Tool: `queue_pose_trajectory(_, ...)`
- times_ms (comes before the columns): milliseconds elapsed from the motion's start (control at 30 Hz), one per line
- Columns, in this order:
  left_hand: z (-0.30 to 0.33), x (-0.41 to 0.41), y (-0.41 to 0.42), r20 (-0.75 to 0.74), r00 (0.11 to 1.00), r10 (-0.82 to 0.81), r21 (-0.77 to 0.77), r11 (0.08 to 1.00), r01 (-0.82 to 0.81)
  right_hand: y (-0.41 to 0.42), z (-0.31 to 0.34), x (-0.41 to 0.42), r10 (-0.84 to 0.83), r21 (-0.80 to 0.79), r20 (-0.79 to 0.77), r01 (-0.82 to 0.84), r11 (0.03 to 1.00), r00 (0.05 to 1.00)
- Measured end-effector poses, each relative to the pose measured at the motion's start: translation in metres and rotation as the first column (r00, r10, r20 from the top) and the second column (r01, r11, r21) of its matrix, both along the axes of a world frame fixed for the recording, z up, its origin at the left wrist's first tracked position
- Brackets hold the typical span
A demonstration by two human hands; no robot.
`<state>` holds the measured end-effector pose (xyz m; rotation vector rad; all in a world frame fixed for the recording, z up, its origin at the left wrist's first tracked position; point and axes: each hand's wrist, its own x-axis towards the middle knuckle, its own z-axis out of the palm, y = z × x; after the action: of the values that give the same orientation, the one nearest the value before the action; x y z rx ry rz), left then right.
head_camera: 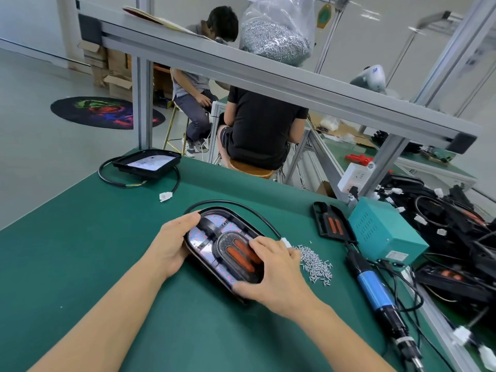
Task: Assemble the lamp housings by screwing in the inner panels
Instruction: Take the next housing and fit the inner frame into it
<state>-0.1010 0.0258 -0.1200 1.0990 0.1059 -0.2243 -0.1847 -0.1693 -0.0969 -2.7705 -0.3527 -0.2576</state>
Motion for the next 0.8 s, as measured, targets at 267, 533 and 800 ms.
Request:
queue_pose_trajectory(267,-0.001,-0.004,0.003,-0.008,0.999,-0.037,0.17,0.985,0.038,0.005,-0.009,-0.01,0.047,0.022,-0.014,-0.046,0.999,0.999)
queue_pose_trajectory(533,-0.013,-0.004,0.006,0.33,0.944,-0.012,0.91,0.271,-0.314,0.012,-0.004,-0.005,0.049,-0.037,-0.026,-0.05,0.998,0.998)
queue_pose_trajectory(800,-0.006,-0.009,0.006,0.312,0.95,-0.004,0.925,0.229,-0.303,0.005,0.0,-0.01,0.083,0.055,0.016,-0.084,0.995,0.996)
